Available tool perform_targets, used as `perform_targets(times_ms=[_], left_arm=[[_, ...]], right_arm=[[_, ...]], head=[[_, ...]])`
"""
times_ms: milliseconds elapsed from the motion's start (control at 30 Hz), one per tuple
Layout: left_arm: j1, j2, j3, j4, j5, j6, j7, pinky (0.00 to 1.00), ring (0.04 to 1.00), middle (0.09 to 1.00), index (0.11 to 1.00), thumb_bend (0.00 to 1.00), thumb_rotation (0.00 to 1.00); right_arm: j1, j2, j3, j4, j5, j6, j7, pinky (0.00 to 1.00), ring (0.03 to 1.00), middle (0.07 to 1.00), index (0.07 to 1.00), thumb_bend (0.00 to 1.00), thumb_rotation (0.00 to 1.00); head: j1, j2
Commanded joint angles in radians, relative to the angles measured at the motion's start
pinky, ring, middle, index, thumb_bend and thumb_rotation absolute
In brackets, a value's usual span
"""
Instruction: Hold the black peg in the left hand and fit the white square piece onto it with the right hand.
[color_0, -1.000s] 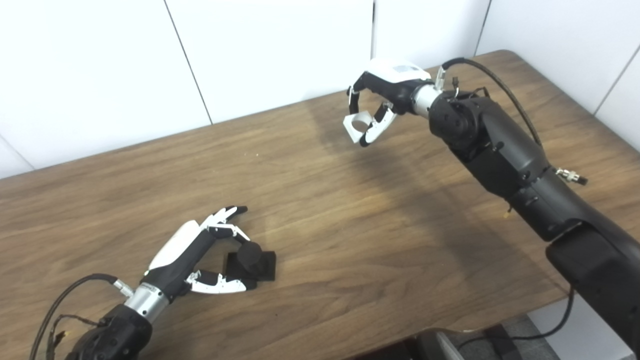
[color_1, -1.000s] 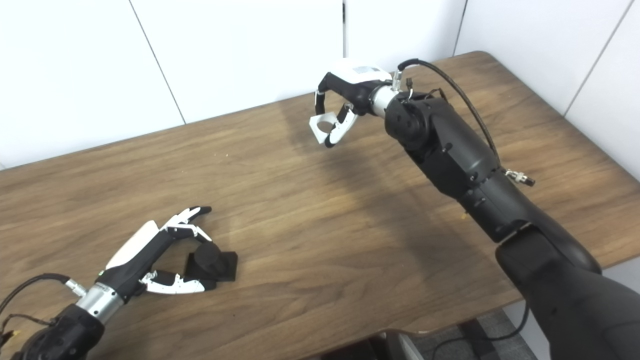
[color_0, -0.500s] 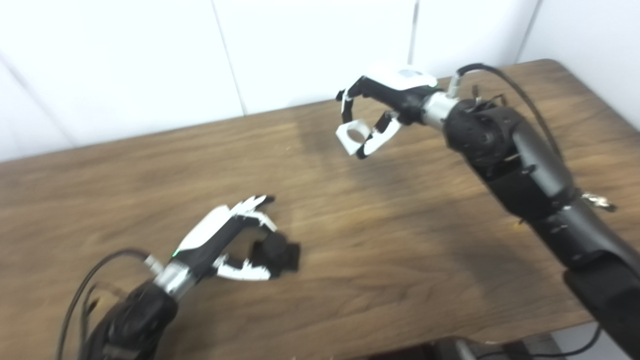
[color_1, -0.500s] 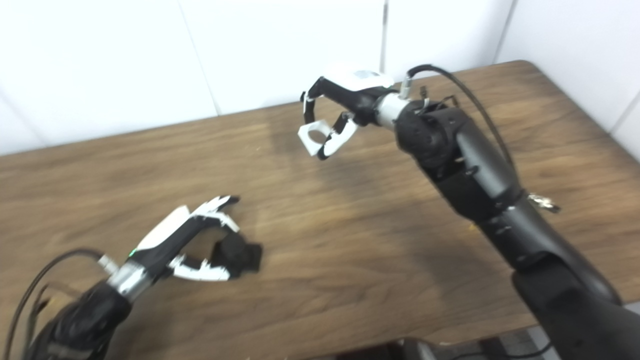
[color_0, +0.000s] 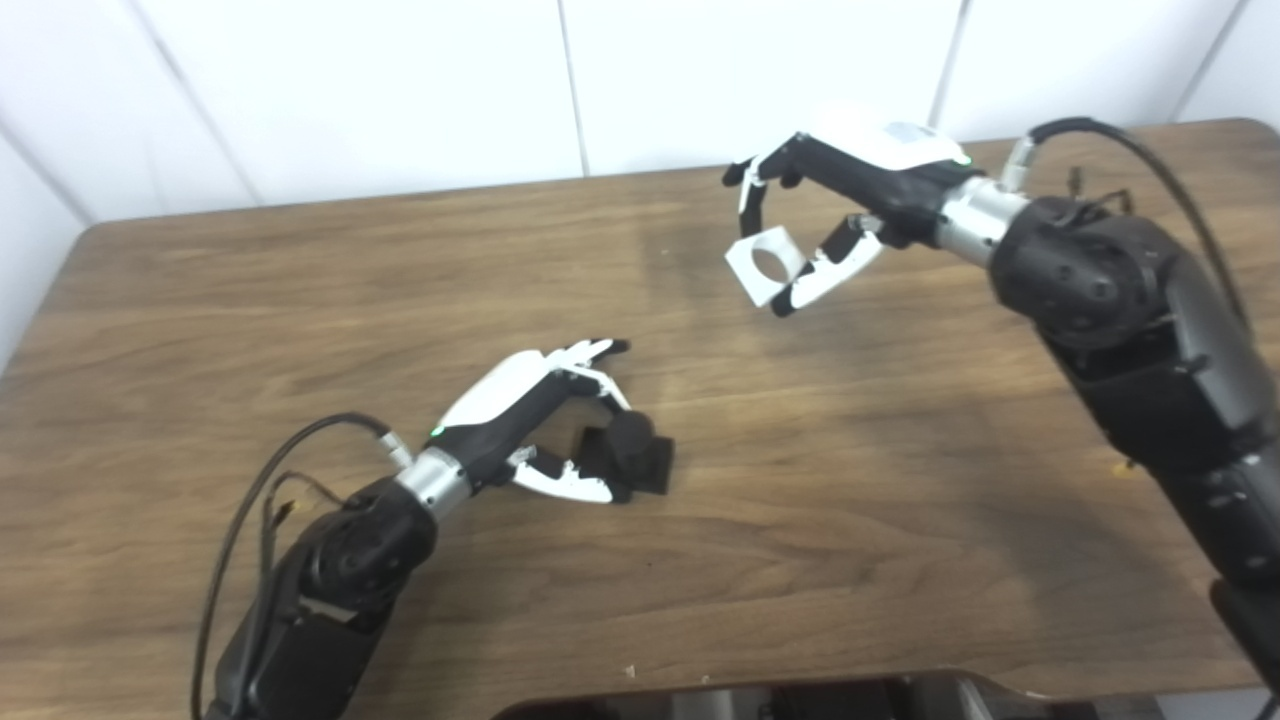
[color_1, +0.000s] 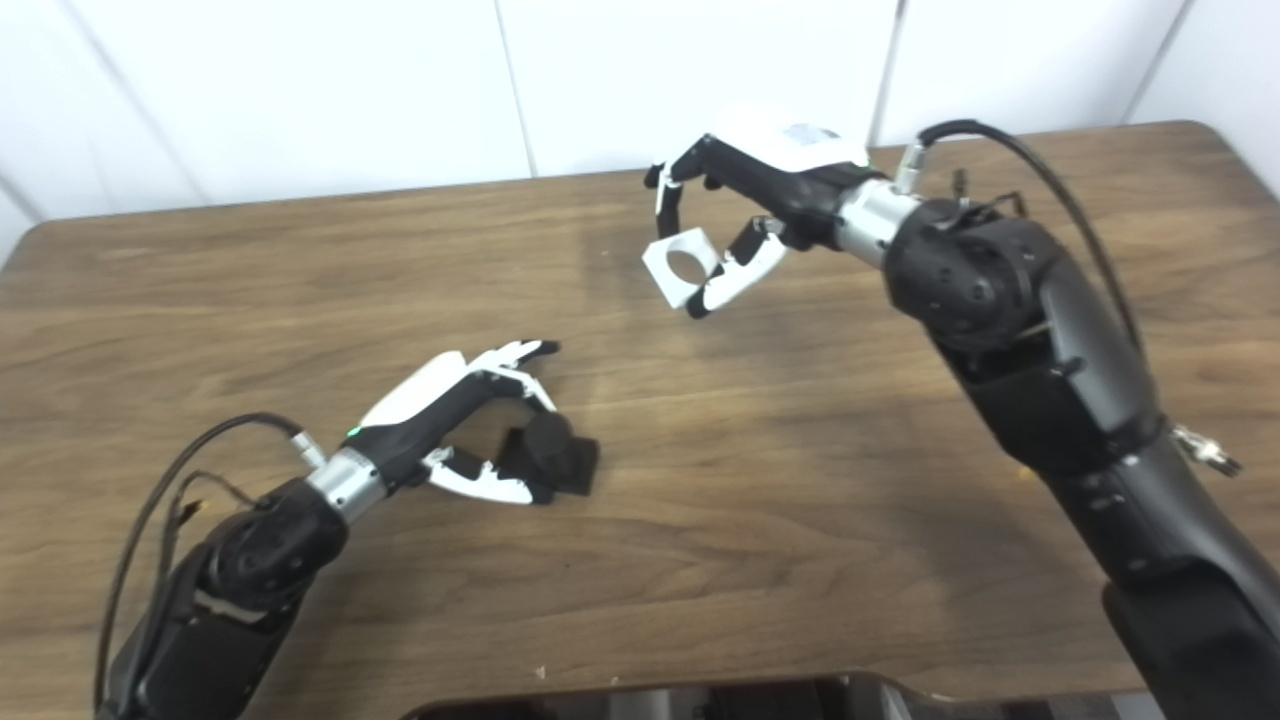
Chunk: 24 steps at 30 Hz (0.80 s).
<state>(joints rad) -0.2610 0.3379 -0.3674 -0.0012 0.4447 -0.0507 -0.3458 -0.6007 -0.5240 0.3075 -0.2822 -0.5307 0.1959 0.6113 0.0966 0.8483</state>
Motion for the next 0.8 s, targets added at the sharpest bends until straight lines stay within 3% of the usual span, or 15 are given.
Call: perform_targets(times_ms=[0,133,633,767], left_arm=[[0.001,-0.007,-0.033,0.012,0.059,0.027,-0.012,1.00,1.000,0.982,0.493,0.52,0.07],[-0.003,-0.018,-0.037,0.020,0.064,0.028,-0.006,1.00,1.000,0.980,0.493,0.52,0.07],[-0.016,-0.036,-0.051,0.038,0.061,0.034,0.007,1.00,1.000,0.981,0.493,0.52,0.08],[-0.019,-0.037,-0.054,0.043,0.061,0.031,0.011,1.00,1.000,0.980,0.493,0.52,0.07]], right_arm=[[-0.040,-0.002,-0.014,-0.053,0.016,0.014,0.017,0.74,0.859,0.807,0.481,0.52,0.14],[-0.037,0.008,-0.003,-0.080,0.014,0.028,0.044,0.73,0.857,0.805,0.481,0.52,0.14],[-0.013,0.079,0.065,-0.034,0.023,-0.058,0.030,0.68,0.825,0.794,0.479,0.52,0.14],[-0.011,0.100,0.070,-0.032,0.021,-0.053,0.043,0.70,0.831,0.798,0.480,0.52,0.14]], head=[[0.004,0.001],[0.030,0.001],[0.059,0.001],[0.058,0.001]])
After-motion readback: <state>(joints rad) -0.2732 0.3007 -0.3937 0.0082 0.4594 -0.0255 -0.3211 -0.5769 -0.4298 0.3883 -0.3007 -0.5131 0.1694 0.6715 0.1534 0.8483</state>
